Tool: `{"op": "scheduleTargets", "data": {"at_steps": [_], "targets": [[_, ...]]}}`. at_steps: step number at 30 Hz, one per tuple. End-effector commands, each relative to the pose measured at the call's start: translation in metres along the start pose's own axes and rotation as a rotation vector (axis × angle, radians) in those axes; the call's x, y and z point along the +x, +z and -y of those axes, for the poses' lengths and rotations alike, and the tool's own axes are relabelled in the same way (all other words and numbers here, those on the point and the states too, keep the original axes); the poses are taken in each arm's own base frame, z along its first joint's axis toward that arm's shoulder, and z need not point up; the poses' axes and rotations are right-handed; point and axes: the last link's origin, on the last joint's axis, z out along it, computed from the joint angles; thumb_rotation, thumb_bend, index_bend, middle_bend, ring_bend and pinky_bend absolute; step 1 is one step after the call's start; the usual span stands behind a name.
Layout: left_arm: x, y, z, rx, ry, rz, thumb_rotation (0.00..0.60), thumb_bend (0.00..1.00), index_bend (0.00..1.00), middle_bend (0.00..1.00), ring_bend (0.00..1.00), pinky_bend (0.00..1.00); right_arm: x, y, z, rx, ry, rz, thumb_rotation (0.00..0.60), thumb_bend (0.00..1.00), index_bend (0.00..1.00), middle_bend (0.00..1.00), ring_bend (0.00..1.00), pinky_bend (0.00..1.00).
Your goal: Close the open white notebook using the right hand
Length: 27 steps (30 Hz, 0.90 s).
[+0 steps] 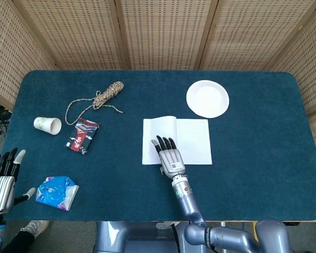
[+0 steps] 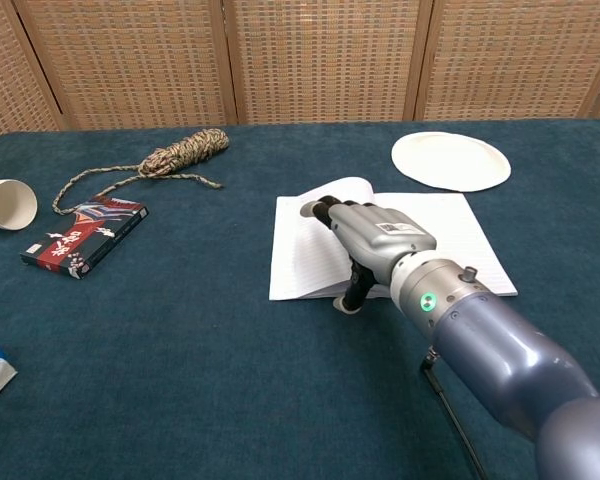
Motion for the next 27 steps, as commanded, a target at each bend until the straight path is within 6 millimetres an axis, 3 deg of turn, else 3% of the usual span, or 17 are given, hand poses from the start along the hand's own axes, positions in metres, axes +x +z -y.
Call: {"op": "scheduleTargets", "data": {"at_steps": [1,16,27], "targets": [[0.0,0.0,0.0,0.002,-0.001,0.0,0.6,0.07,0.0,0.0,0.0,0.0,-0.002,0.003,0.001,-0.002,0.008,0.003,0.6,0.36,0.0,0.0,0.0,0.0],[-0.002,0.002,0.002,0.013,0.001,0.009,0.6,0.07,0.0,0.0,0.0,0.0,-0.006,0.017,-0.004,-0.022,-0.009,-0.011,0.6,0.36,0.0,0.0,0.0,0.0],[-0.001,0.002,0.003,0.015,-0.001,0.009,0.6,0.07,0.0,0.0,0.0,0.0,-0.014,0.016,-0.002,-0.021,0.003,0.01,0.6,0.36,0.0,0.0,0.0,0.0]]}}
